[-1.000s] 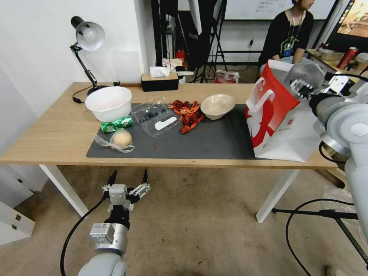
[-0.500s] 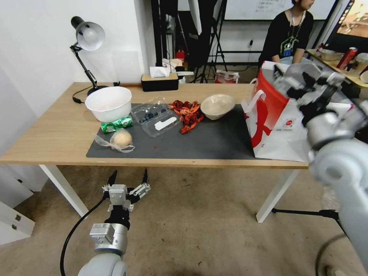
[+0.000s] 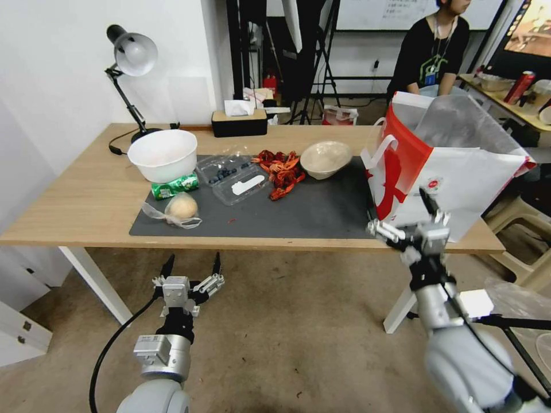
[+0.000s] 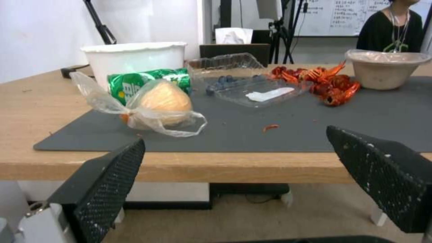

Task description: Pick up the trash from the table and place it into the takeout bag.

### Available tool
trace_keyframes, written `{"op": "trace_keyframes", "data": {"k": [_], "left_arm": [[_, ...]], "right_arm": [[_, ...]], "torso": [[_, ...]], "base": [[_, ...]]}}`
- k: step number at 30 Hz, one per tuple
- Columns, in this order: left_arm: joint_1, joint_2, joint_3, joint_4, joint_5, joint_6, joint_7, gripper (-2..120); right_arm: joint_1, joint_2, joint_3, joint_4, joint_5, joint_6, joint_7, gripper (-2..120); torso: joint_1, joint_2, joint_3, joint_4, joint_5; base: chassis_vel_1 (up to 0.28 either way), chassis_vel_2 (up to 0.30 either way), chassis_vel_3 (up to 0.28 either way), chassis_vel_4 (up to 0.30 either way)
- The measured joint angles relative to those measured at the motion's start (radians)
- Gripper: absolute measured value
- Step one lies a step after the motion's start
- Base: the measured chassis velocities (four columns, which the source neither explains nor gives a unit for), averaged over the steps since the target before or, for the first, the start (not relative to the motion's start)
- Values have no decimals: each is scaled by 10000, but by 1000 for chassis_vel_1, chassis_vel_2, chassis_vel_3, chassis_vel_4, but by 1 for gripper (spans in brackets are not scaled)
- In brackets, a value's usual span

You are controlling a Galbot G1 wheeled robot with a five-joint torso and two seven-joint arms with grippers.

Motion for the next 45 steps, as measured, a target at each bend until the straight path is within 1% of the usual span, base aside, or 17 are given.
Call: {"op": "trace_keyframes", "data": {"k": [4,11,18,21,24,25,28,29,32,34,36,37,39,40,41,45], "left_arm": [[-9,0,-15,1,-10,-2,-3,100],[1,0,-16,3,-12,-5,-7,100],[20,15,-26,0,-12,-25,-10,100],[28,15,-28,-1,-12,-38,-12,100],[29,21,-50,-5,-18,-62,-14,100],[29,21,-50,-5,-18,-62,-14,100],[32,18,-67,-27,-24,-76,-16,100],[32,18,-67,-27,-24,-76,-16,100],[41,10,-75,-38,-26,-86,-17,100],[41,7,-76,-39,-25,-87,-16,100],[37,1,-81,-39,-26,-92,-17,100],[37,1,-81,-39,-26,-92,-17,100],[36,0,-85,-35,-26,-103,-17,100],[32,0,-88,-24,-25,-107,-17,100],[32,0,-88,-24,-25,-107,-17,100],[14,-1,-114,26,-24,-117,-17,100]], "right_arm": [[-460,301,-146,-583,-286,497,171,100],[-825,634,-629,-1042,-433,874,459,100],[-742,697,-744,-997,-381,863,474,100],[-602,680,-824,-870,-230,715,529,100],[-163,617,-1116,-632,112,291,770,100],[-163,617,-1116,-632,112,291,770,100],[648,549,-1496,-400,702,-350,1054,100],[648,549,-1496,-400,702,-350,1054,100],[1667,433,-1797,-392,1692,-1093,1172,100],[1900,407,-1857,-451,1923,-1230,1202,100],[2813,327,-2078,-732,2827,-1739,1366,100],[2813,327,-2078,-732,2827,-1739,1366,100],[3831,291,-2307,-1105,3746,-2153,1564,100],[4253,290,-2402,-1272,4085,-2283,1623,100],[4253,290,-2402,-1272,4085,-2283,1623,100],[5942,355,-2890,-2180,5424,-2668,1890,100]], "torso": [[0,-1,1,3,2],[1,-1,1,3,0],[1,-1,2,3,0],[1,-1,1,2,0],[1,-1,1,3,1],[1,-1,1,3,1],[1,-1,2,3,0],[1,-1,2,3,0],[1,-1,2,2,-1],[1,-1,2,1,0],[1,-1,2,4,3],[1,-1,2,4,3],[2,-2,3,2,1],[2,-2,3,3,2],[2,-2,3,3,2],[2,-3,3,4,-1]], "base": [[0,0,0,0],[0,0,0,0],[0,0,0,0],[0,0,0,0],[0,0,0,0],[0,0,0,0],[0,0,0,0],[0,0,0,0],[0,0,0,0],[0,0,0,0],[0,0,0,0],[0,0,0,0],[0,0,0,0],[0,0,0,0],[0,0,0,0],[0,0,0,0]]}}
